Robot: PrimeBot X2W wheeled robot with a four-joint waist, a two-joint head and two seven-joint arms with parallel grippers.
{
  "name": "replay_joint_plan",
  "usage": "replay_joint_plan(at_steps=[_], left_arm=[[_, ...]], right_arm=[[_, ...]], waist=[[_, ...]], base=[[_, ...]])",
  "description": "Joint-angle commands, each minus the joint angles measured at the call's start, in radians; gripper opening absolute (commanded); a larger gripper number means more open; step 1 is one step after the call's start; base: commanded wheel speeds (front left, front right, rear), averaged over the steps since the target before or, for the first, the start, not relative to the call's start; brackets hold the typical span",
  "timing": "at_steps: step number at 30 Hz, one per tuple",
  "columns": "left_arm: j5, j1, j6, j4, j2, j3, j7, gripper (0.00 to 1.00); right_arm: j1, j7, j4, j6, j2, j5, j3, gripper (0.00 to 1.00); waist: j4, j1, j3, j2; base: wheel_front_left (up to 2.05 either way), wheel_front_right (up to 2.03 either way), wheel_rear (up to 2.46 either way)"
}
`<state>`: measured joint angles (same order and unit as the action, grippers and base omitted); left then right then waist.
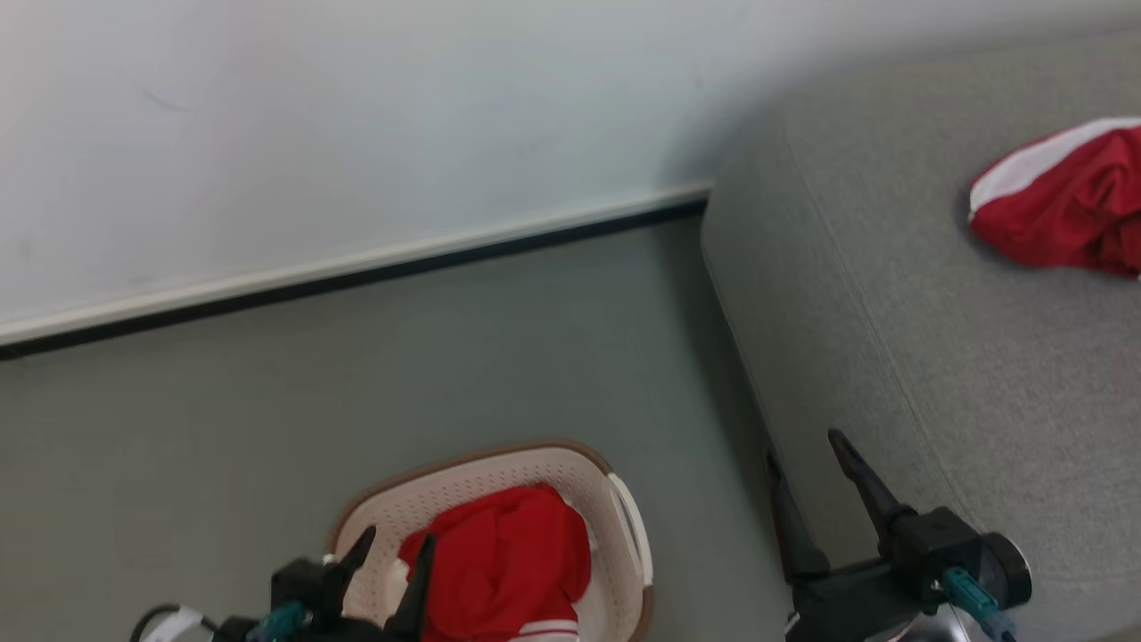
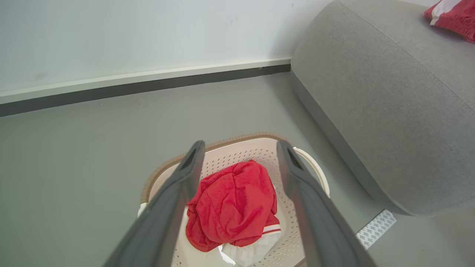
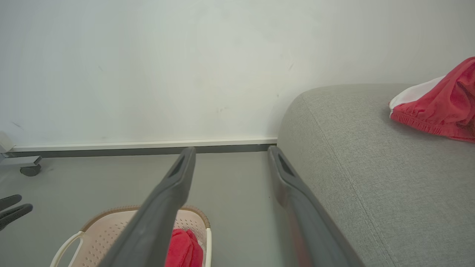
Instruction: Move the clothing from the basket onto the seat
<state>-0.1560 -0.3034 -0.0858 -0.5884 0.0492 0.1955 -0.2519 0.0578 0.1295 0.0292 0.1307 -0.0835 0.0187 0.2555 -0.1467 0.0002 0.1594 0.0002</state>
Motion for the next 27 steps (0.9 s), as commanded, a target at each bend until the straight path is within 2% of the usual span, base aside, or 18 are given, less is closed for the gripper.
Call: replay_joint_plan(at_steps=[1, 9, 16, 27], left_arm=[[0.005, -0.033, 0.002, -0.025, 0.003, 0.002, -0.005, 1.0], [0.05, -0.24, 0.036, -0.211, 0.011, 0.028, -0.01, 1.0], [0.07, -0.422, 0.031, -0.391, 0.007, 0.081, 0.029, 1.0], [0.033, -0.603, 0.068, -0.566, 0.004, 0.18, 0.085, 1.0]], right_arm=[[0.022, 0.01, -0.004, 0.0, 0.0, -0.003, 0.006, 1.0], [0.093, 0.051, -0.009, 0.0, 0.019, 0.011, 0.024, 1.0], [0.108, 0.077, -0.027, 0.0, 0.029, 0.006, 0.004, 1.0], [0.108, 0.1, -0.102, 0.0, 0.033, -0.018, -0.033, 1.0]], waist=[[-0.116, -0.0002, 0.137, -0.0002], [-0.202, -0.0002, 0.319, -0.0002], [-0.2, -0.0002, 0.462, -0.0002], [-0.165, -0.0002, 0.611, -0.0002]], base=[[0.0, 0.0, 0.0], [0.0, 0.0, 0.0], [0.0, 0.0, 0.0], [0.0, 0.0, 0.0]])
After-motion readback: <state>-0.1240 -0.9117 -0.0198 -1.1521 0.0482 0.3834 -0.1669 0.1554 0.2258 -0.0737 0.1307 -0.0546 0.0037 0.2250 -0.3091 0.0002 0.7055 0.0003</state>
